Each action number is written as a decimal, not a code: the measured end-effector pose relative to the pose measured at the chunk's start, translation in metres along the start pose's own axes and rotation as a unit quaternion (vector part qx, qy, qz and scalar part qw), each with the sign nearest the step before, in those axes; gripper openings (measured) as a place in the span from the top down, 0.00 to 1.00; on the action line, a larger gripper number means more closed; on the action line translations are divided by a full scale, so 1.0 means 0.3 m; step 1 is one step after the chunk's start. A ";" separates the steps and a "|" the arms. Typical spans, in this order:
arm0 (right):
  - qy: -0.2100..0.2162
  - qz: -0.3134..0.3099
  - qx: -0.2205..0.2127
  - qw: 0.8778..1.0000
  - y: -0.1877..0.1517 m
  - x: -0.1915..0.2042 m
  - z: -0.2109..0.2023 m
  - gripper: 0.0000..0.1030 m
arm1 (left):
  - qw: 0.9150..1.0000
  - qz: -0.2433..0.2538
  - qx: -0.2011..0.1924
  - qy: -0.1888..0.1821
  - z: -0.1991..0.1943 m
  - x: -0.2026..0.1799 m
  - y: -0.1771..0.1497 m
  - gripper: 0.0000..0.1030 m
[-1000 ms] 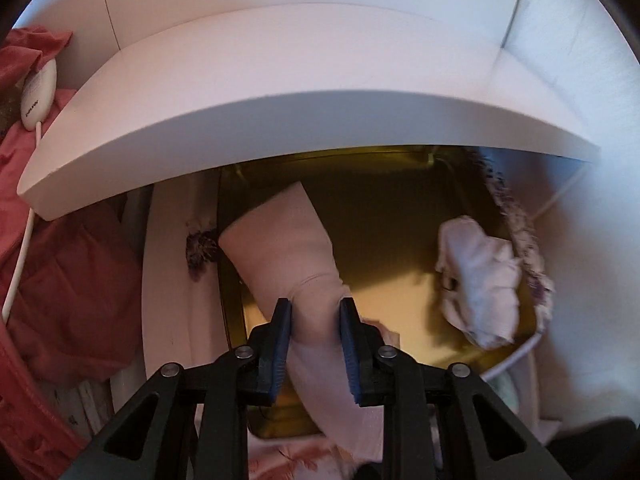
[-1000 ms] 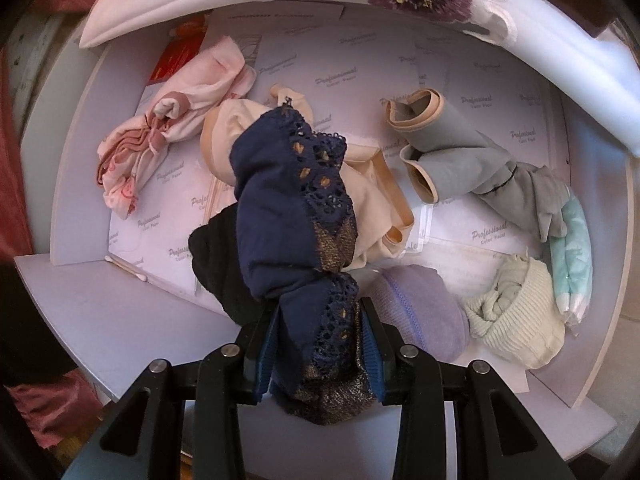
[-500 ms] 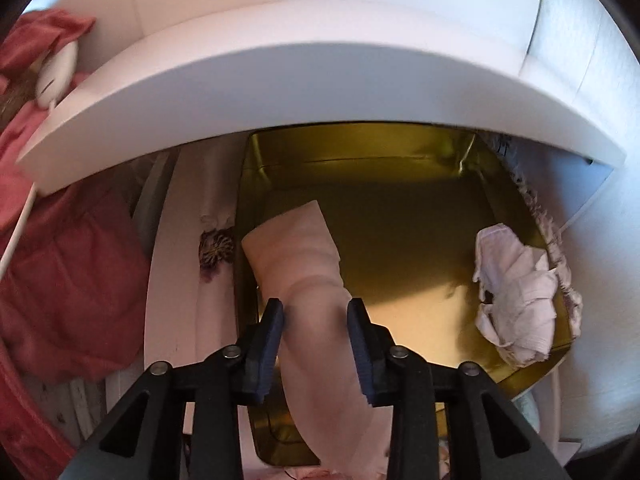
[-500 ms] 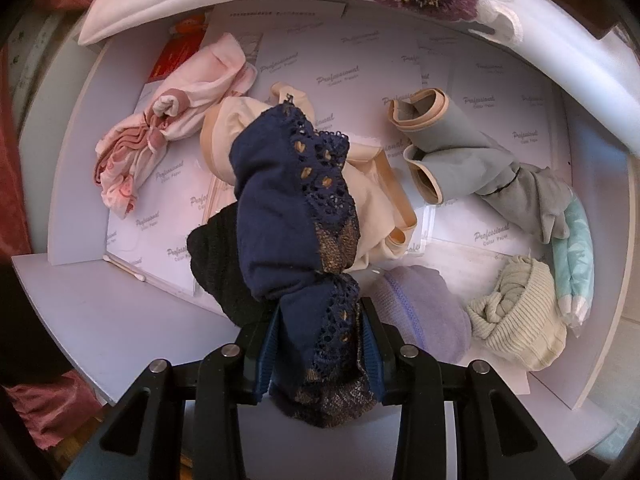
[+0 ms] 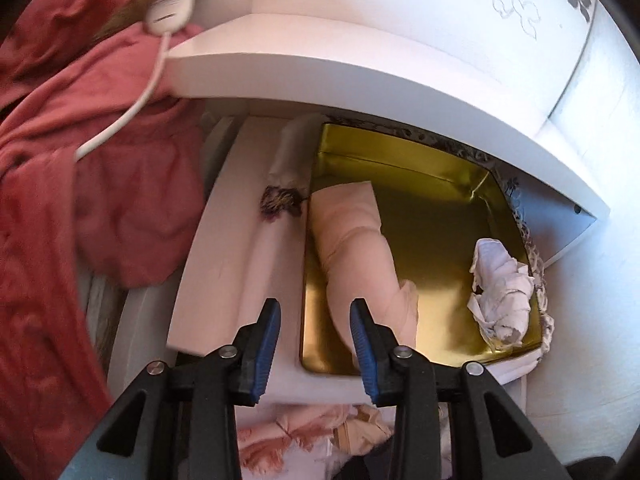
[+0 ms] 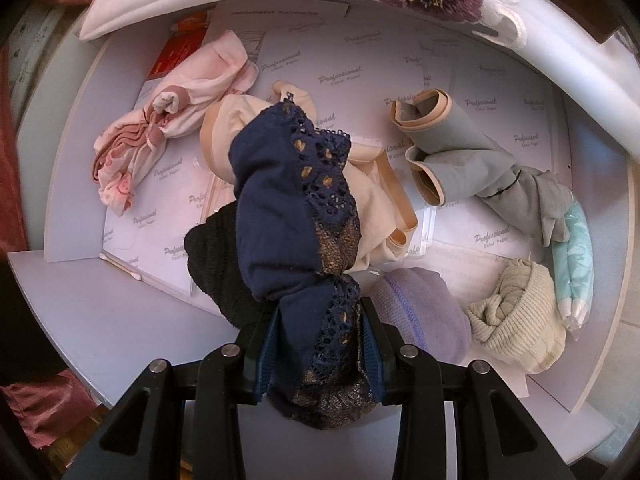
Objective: Organize soft objects
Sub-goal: 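Move the open left tool back over the clothes drawer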
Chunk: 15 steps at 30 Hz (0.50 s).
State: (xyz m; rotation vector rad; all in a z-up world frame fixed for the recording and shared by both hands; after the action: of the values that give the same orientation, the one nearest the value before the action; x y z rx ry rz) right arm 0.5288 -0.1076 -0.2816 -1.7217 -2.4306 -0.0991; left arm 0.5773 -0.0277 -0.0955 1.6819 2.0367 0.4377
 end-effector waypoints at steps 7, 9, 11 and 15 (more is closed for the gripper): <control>0.000 0.001 0.000 1.000 -0.001 -0.002 0.000 0.63 | 0.998 -0.060 0.023 0.006 -0.065 0.055 -0.181 0.65; 0.000 0.000 -0.001 1.000 -0.001 -0.003 0.000 0.63 | 0.996 -0.075 0.049 0.009 -0.048 0.074 -0.272 0.65; 0.000 0.001 -0.001 1.000 0.000 -0.004 -0.001 0.63 | 0.994 -0.080 0.075 0.017 -0.023 0.087 -0.350 0.65; -0.003 0.003 -0.002 1.000 -0.001 -0.010 -0.005 0.63 | 0.989 -0.078 0.120 0.033 0.025 0.108 -0.494 0.65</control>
State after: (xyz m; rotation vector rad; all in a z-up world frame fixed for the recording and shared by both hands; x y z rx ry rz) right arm 0.5296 -0.1106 -0.2805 -1.7343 -2.4318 -0.0988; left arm 0.4534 -0.0263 -0.1833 1.6431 2.3273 0.2051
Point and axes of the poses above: each gripper's, at about its wrist camera, not at the fingertips, and z roughly the way its jaws point, x to its left, y to its top, the point moved 10 cm from there along z, roughly the way its jaws point, and after that the axes turned 2 degrees about y, right-handed, at the moved point
